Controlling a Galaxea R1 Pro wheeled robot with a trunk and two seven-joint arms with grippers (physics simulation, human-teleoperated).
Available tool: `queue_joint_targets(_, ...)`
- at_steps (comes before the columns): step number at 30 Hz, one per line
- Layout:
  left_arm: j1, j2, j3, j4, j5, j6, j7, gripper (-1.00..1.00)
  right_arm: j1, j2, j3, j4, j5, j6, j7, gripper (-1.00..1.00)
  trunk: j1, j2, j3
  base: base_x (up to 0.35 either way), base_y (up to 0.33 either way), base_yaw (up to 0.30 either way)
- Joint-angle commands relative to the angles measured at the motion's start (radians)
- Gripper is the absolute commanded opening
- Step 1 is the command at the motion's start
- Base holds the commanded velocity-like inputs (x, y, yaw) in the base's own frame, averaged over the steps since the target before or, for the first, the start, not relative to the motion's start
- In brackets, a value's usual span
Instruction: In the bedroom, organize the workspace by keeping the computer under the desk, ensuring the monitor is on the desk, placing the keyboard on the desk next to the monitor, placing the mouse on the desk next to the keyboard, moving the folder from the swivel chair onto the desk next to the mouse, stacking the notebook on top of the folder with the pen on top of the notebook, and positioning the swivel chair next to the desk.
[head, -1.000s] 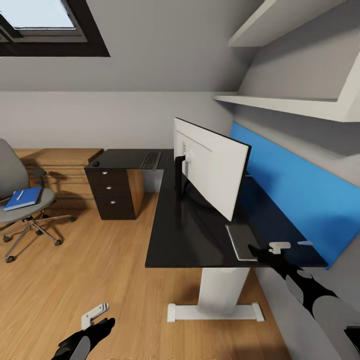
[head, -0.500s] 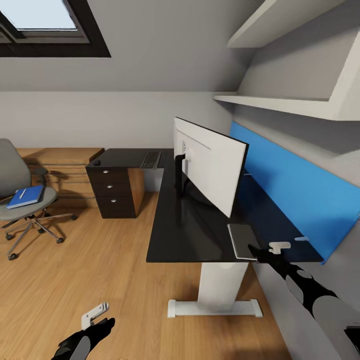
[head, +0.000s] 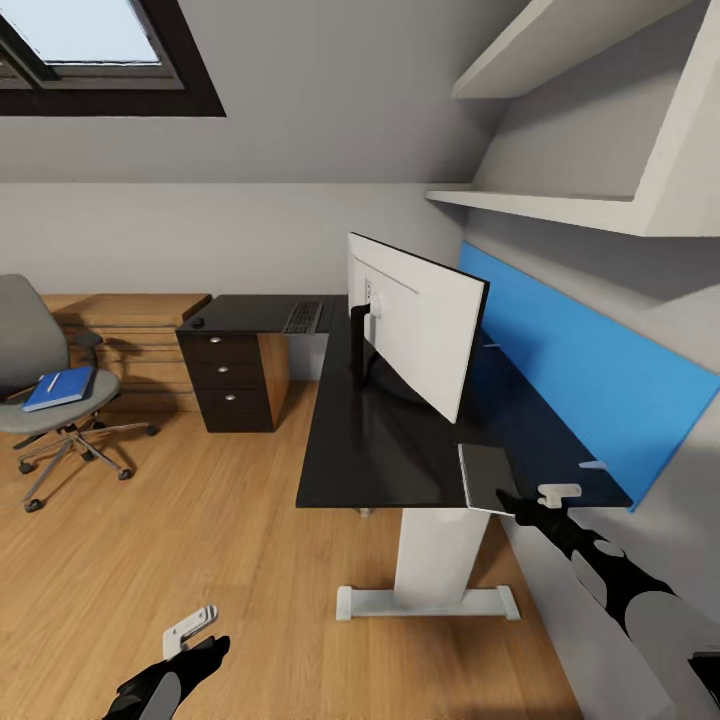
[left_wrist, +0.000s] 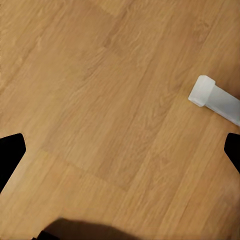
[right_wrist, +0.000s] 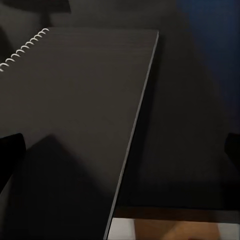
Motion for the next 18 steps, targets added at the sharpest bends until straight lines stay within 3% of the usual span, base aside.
queue_joint_targets(1, 0.0, 0.0, 0.0, -0.002, 0.011, 0.004, 0.007, 1.0, 0.0, -0.001, 0.023, 0.004, -0.003, -0.003, 0.004, 1.0, 0.0, 0.0, -0.001, -0.003, 0.0, 0.0)
queue_joint_targets(6, 0.0, 0.0, 0.0, -0.002, 0.011, 0.004, 0.007, 1.0, 0.0, -0.001, 0.023, 0.004, -0.003, -0.003, 0.004, 1.0, 0.0, 0.0, -0.001, -0.001, 0.0, 0.0)
queue_joint_targets(18, 0.0, 0.0, 0.0, -0.002, 0.011, 0.004, 0.007, 1.0, 0.0, -0.001, 0.023, 0.004, -0.003, -0.003, 0.004, 1.0, -0.046, 0.084, 0.036, 0.0, 0.0, 0.0)
